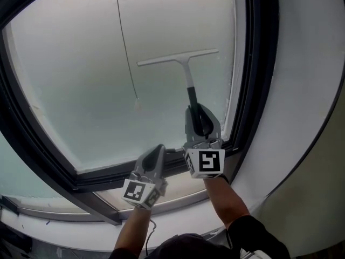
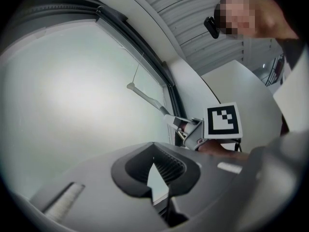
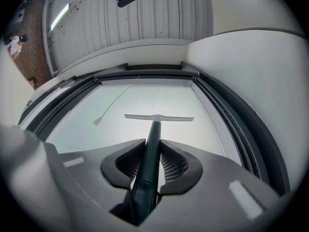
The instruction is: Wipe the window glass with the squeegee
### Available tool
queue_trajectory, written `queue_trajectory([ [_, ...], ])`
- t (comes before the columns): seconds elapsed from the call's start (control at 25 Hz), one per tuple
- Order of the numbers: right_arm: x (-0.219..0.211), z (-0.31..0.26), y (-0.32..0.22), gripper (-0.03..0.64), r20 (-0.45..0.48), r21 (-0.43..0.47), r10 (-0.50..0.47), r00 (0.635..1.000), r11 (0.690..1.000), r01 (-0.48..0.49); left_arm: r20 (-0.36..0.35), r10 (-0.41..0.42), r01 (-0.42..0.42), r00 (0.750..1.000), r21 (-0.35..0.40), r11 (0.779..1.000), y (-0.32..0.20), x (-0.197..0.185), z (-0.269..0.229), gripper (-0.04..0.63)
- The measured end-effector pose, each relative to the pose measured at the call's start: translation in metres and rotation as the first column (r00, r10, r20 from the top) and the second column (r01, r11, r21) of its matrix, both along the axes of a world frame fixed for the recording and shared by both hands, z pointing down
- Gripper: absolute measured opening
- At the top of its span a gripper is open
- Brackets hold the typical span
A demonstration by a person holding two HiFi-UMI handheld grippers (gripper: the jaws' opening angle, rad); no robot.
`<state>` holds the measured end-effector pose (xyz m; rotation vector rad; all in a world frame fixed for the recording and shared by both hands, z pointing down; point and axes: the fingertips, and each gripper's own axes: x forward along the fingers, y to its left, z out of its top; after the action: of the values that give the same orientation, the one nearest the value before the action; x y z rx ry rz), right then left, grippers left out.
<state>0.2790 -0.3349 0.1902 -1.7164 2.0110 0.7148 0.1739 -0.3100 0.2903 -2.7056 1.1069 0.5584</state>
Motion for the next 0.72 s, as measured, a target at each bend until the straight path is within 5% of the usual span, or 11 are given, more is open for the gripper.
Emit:
queue_trajectory([
  [0.72, -0.003, 0.029, 0.008, 0.097, 0.036, -0.023, -0.001, 0.999, 1.0, 0.002, 0.041, -0.023, 0.025, 0.999, -0.032, 0.999, 0.001, -0.005, 0.018, -0.002],
])
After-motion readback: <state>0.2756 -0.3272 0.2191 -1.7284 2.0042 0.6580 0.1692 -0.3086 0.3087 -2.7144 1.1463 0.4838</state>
